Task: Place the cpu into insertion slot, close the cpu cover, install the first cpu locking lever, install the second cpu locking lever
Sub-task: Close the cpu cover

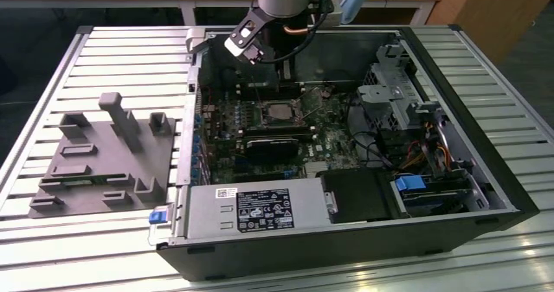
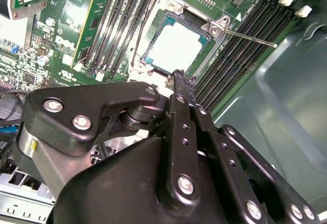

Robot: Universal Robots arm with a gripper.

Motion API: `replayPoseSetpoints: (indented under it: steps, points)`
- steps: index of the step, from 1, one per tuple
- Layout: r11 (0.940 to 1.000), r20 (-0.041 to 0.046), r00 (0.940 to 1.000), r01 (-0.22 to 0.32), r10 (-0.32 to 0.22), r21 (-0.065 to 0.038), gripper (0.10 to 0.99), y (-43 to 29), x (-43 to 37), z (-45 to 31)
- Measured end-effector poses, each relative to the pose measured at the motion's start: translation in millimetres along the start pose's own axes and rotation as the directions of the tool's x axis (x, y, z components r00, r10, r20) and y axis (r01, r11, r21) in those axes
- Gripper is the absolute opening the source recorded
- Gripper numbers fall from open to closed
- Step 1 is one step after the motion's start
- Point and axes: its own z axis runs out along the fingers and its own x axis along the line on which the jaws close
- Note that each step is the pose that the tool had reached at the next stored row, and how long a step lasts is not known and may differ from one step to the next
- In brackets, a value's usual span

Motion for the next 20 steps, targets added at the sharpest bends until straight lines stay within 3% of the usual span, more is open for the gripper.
replayPoseSetpoints:
  steps: [14,20]
  points:
    - [1.0,0.0002,1.0,0.0,0.0,0.0,0.102,0.7,0.1,-1.5]
    - [1.0,0.0,1.0,0.0,0.0,0.0,0.102,11.2,0.5,-0.5]
